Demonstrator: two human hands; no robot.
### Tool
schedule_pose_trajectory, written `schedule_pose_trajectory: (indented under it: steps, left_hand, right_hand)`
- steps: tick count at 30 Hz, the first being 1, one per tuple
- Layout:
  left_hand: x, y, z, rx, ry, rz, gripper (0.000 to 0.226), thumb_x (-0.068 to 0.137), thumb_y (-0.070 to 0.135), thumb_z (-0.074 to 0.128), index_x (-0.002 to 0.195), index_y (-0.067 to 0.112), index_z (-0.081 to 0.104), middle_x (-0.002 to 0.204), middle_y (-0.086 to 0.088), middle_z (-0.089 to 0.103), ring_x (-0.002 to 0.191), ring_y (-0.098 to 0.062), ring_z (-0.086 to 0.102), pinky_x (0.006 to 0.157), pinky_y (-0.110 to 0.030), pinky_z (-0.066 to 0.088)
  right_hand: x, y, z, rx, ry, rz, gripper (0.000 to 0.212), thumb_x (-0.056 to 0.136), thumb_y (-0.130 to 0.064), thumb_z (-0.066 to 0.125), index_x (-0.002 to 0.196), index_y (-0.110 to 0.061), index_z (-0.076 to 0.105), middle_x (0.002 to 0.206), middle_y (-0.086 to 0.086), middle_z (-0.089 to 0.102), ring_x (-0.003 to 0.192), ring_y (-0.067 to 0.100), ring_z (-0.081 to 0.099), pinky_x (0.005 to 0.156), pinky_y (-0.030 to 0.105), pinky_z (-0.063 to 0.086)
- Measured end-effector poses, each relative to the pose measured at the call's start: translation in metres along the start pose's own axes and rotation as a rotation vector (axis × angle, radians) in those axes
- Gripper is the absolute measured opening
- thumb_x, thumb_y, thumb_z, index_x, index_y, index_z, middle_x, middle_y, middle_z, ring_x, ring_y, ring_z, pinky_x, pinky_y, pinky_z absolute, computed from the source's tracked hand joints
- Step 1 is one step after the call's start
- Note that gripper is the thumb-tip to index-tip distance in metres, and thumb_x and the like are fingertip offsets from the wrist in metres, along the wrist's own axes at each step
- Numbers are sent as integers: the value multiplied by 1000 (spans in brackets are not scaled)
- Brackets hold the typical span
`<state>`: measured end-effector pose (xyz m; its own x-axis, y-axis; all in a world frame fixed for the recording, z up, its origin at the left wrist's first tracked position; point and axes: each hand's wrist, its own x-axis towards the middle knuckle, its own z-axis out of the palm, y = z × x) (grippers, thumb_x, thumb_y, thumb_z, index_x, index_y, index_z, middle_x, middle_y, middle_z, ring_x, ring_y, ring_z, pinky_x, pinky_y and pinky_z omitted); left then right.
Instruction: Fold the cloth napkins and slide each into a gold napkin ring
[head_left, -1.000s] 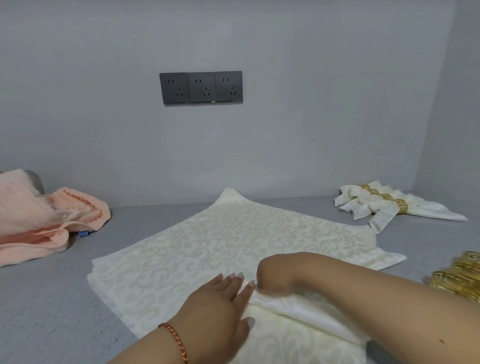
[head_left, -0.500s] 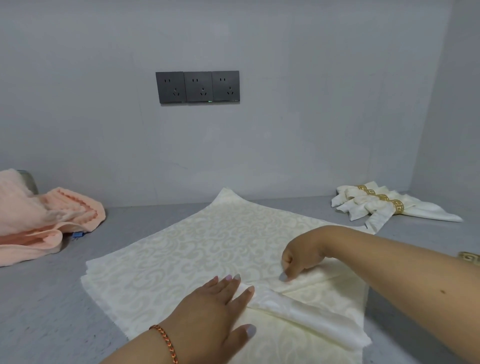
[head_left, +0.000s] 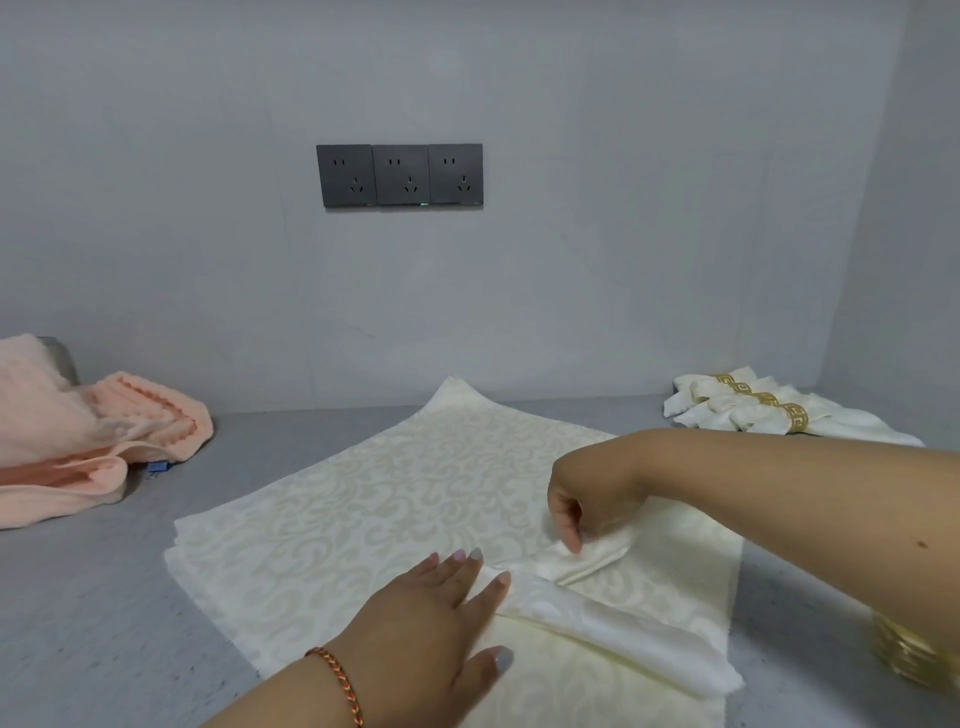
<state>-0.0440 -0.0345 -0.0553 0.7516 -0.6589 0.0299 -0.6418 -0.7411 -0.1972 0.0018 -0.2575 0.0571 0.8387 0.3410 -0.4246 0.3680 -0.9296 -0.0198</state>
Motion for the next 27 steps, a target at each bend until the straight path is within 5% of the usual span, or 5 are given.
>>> schedule_pose_trajectory:
  steps: [8, 13, 19, 23, 27]
  left_hand:
    - [-2, 5, -20, -50, -32, 70, 66, 95, 57, -1, 154, 27, 5, 161, -9, -1, 150, -18, 1, 115, -26, -9]
    - [2, 2, -45, -273, -233, -8, 50, 105, 36, 17, 154, 32, 7, 162, -1, -4, 150, -17, -2, 120, -29, 1]
    - [12, -10, -67, -600, -370, -210, 60, 100, 56, 22, 150, 25, 33, 159, 10, 20, 146, -10, 21, 115, -26, 14]
    - [18, -10, -76, -590, -358, -229, 49, 101, 54, 23, 85, 25, 59, 108, -3, 63, 91, -14, 56, 84, -26, 38]
    - [29, -13, -72, -538, -260, -201, 43, 101, 48, 34, 71, 18, 43, 71, 2, 45, 69, -16, 44, 69, -29, 34]
  right_hand:
    - [-10, -11, -16, 46, -327, 55, 44, 88, 14, 46, 127, -4, 58, 117, 17, 66, 93, 27, 68, 98, 29, 48]
    - [-4, -7, -6, 72, -194, -7, 15, 87, -21, 70, 99, -12, 68, 89, 4, 72, 64, 3, 60, 67, 13, 45]
    - [2, 4, 24, 168, 87, -128, 13, 87, -28, 66, 82, -16, 68, 100, -11, 55, 93, 16, 56, 89, 33, 47]
    - [8, 11, 38, 333, 181, -94, 21, 85, -30, 64, 64, -29, 58, 90, -19, 50, 86, 10, 55, 85, 28, 46]
    - [14, 5, 48, 351, 234, -114, 26, 90, -36, 60, 67, -26, 54, 94, -16, 48, 85, 8, 52, 86, 28, 44]
